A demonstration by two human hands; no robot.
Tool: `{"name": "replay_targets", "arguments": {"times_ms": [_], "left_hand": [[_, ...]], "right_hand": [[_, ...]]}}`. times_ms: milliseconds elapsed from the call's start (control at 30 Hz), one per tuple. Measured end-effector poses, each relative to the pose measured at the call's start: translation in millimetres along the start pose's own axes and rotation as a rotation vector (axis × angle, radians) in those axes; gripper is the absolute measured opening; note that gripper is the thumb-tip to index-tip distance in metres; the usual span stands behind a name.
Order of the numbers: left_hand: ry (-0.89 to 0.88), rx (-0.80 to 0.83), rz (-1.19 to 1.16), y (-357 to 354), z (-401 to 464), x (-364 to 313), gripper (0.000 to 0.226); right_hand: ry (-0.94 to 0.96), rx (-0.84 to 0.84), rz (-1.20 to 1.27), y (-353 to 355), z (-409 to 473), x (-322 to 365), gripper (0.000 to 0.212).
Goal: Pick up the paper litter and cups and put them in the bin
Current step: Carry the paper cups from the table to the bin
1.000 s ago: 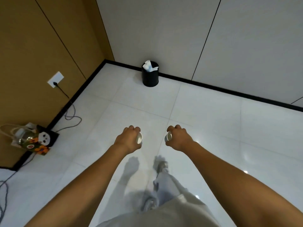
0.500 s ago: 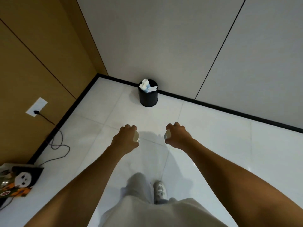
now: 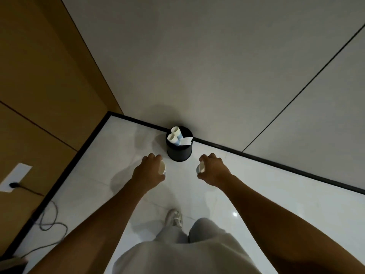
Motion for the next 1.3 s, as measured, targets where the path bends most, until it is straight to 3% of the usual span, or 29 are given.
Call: {"name": "replay_targets", "arguments": {"times_ms": [300,700,867,1000,1300], "left_hand": [[0.147,0.014,-0.074,20,152,20,0.060],[0.617,-0.061,-0.348,-11,299,41,0.061],[0.776,-0.083,-0.441,-47,337,58,0.063],[0.826,-0.119,-0.490,-95,376,83,0.063],[0.799,-0.094,-0.518,-246,459,134,0.064]], "right_hand": [[0.097,0.110,-0.067,38,169,35,0.061],[0.422,0.317,-0.253,45,396,89,0.061],[0.523,0.361,-0.306,8,455,104,0.063],[0.501,0.386,-0.303,-40,505,103,0.060],[0.404,0.421,-0.336,-189,611,65,0.061]]}}
Point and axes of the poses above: each hand's wrist, its own z-axis towards the middle knuckle, its own y-axis out of the back of the hand, x = y × z, the point moved 6 cm from there along z, towards the middle knuckle, and after that the axes turned 8 degrees about -x, right-handed, at the moved point
